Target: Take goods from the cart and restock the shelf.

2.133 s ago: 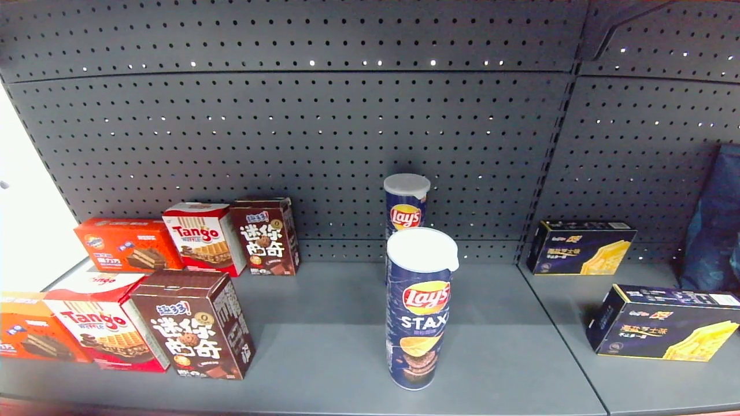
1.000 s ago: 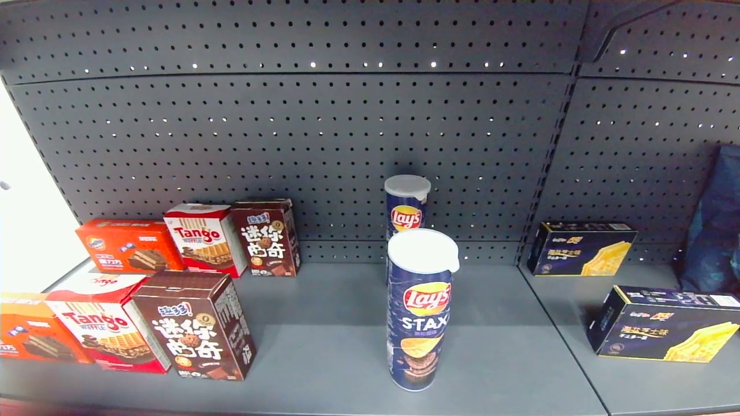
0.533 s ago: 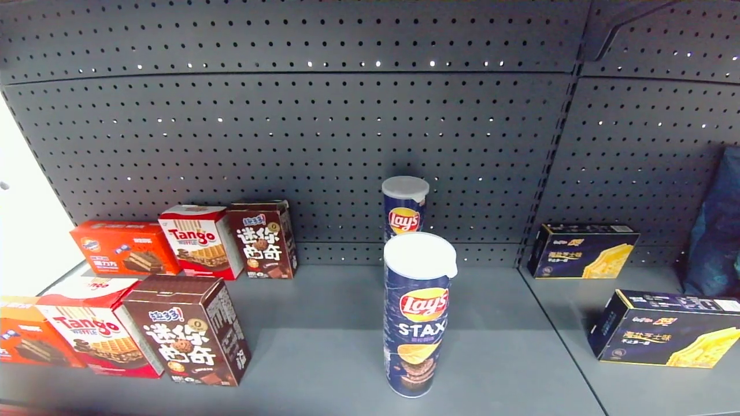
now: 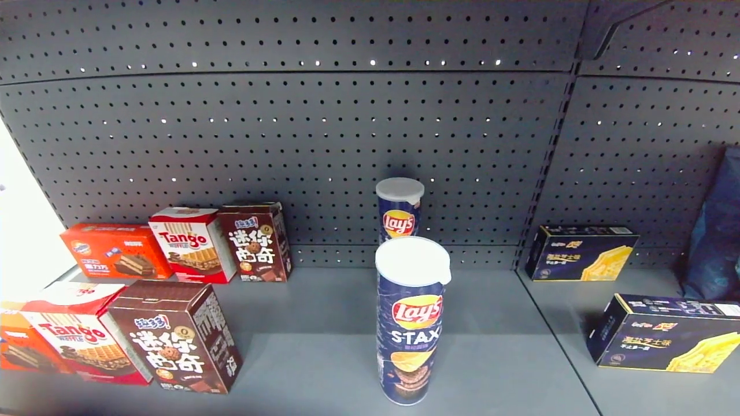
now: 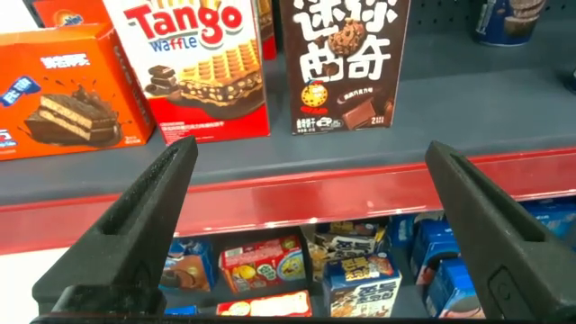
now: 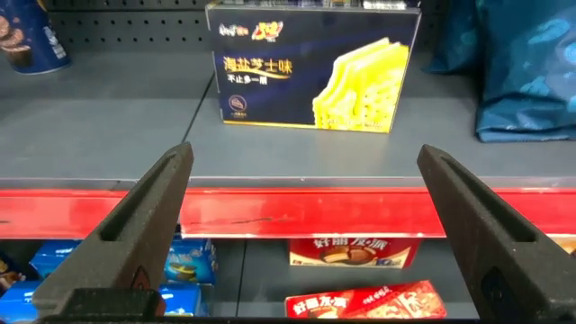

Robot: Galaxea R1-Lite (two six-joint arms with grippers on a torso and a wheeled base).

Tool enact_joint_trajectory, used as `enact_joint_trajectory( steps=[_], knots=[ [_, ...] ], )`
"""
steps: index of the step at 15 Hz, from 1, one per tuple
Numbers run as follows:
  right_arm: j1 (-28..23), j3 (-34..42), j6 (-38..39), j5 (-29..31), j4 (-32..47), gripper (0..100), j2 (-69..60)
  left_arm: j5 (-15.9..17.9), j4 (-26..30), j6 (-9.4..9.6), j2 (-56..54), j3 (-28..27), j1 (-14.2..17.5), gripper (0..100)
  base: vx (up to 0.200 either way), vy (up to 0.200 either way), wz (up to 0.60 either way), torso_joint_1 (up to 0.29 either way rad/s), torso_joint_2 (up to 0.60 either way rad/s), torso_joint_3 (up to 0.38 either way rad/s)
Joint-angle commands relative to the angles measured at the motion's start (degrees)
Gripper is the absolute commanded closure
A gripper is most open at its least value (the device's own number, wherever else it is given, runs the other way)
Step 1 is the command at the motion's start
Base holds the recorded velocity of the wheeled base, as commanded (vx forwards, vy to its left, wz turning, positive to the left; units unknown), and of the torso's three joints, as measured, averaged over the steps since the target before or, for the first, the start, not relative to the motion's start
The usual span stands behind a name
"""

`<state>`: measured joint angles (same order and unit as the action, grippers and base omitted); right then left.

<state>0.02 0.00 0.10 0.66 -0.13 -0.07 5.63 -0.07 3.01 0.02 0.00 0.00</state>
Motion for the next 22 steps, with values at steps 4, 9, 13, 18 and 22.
enact_joint_trajectory(
  steps=[4,9,13,18,22],
  knots=[
    [-0.02,0.0,-0.01,-0.04,-0.04,0,0.07,-0.01,-0.01,-0.02,-0.02,0.0,0.0,0,-0.05,0.0,0.0,0.001,0.0,0.001],
    [-0.02,0.0,-0.01,-0.04,-0.04,0,0.07,0.08,-0.01,-0.11,-0.02,0.0,0.0,0,0.0,0.0,0.0,0.0,0.0,0.0],
    [-0.02,0.0,-0.01,0.04,-0.04,0,0.07,0.08,-0.01,-0.11,-0.02,0.0,0.0,0,0.0,0.0,0.0,0.0,0.0,0.0],
    [-0.02,0.0,-0.01,0.04,-0.04,0,0.07,-0.09,-0.01,-0.37,-0.02,0.0,0.0,0,0.0,0.0,0.0,0.0,0.0,0.0],
    [-0.02,0.0,-0.1,-0.04,-0.04,0,0.07,-0.09,-0.01,-0.37,-0.02,0.0,0.0,0,0.0,0.0,0.0,0.0,0.0,0.0]
  ],
)
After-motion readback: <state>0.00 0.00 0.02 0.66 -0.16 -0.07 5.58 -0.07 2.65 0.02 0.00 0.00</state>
